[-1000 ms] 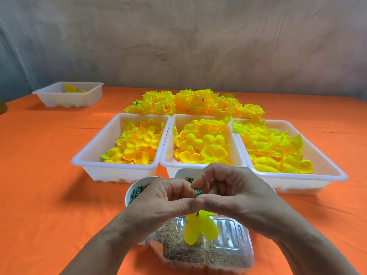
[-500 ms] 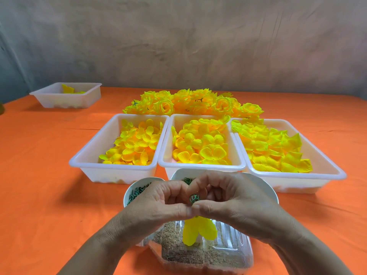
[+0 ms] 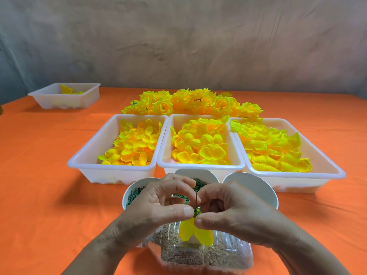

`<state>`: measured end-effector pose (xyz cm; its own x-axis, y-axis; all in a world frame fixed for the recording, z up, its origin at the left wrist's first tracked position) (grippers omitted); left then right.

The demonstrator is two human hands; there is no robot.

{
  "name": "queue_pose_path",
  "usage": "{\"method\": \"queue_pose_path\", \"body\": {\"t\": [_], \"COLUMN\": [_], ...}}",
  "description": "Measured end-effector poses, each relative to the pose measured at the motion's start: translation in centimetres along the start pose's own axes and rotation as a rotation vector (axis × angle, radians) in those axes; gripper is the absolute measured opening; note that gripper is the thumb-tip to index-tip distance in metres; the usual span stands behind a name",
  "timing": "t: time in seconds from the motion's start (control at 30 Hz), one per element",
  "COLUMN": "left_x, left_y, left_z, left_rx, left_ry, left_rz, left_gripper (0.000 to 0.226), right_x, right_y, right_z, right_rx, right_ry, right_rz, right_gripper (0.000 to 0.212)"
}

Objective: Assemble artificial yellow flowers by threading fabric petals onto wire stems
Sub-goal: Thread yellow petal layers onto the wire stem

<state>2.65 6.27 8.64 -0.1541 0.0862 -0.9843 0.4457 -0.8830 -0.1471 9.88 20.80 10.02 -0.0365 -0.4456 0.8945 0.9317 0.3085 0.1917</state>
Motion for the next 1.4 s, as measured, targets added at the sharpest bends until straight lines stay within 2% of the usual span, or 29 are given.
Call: {"method": "queue_pose_path", "body": {"t": [0.27,0.37,0.47,0.63,1.1,1.17,1.27,1.4], "left_x": [0.6,0.8,1.0,1.8,1.3,1.0,0.8,1.1], "left_y": [-0.2,-0.3,-0.6,-0.6,-0.8,-0.9,-1.0,-1.1], "left_z": [-0.1,-0.2,-0.2,-0.3,-0.1,-0.1,-0.2,-0.1], "left_rx": [0.009,0.028,0.011,0.023,0.076,0.089,0.108,0.110], "left_ry": [-0.066,-0.051,-0.058,0.002,-0.264,-0.266,-0.257,-0.241], "left_rz": [0.013,0.011,0.005,0.027,0.138,0.133,0.116,0.127], "left_gripper": [0.026,0.034,0.031,0.028,0.020,0.013,0.020,0.012], "right_x": [-0.3,-0.1,0.4,0.6,-0.6,-0.6,-0.7,-0.9], "right_y": [0.3,0.8,1.2,1.2,-0.1,-0.1,-0.1,-0.2], "right_z": [0.1,0.6,1.2,1.5,0.6,0.6,0.5,0.4], "right_rx": [0.019,0.045,0.048,-0.006,0.028,0.030,0.011,0.005], "right_ry": [0.017,-0.036,-0.113,-0.134,-0.063,-0.044,0.031,0.015], "right_rz": [-0.016,-0.004,0.066,0.149,0.108,0.110,0.101,0.097], "right_gripper": [0.025,0.039,0.045,0.040,0.039,0.034,0.027,0.027]}}
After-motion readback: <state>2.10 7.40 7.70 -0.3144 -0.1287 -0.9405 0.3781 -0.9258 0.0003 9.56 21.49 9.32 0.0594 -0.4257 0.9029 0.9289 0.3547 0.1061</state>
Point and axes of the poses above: each hand's wrist, its own y-axis away from the middle knuckle, its own z-axis out of the back of the hand, x = y × z, the point moved 4 cm from there along -y, towards the middle knuckle, and after that the axes turned 12 degrees about x, right-handed, at the moved point
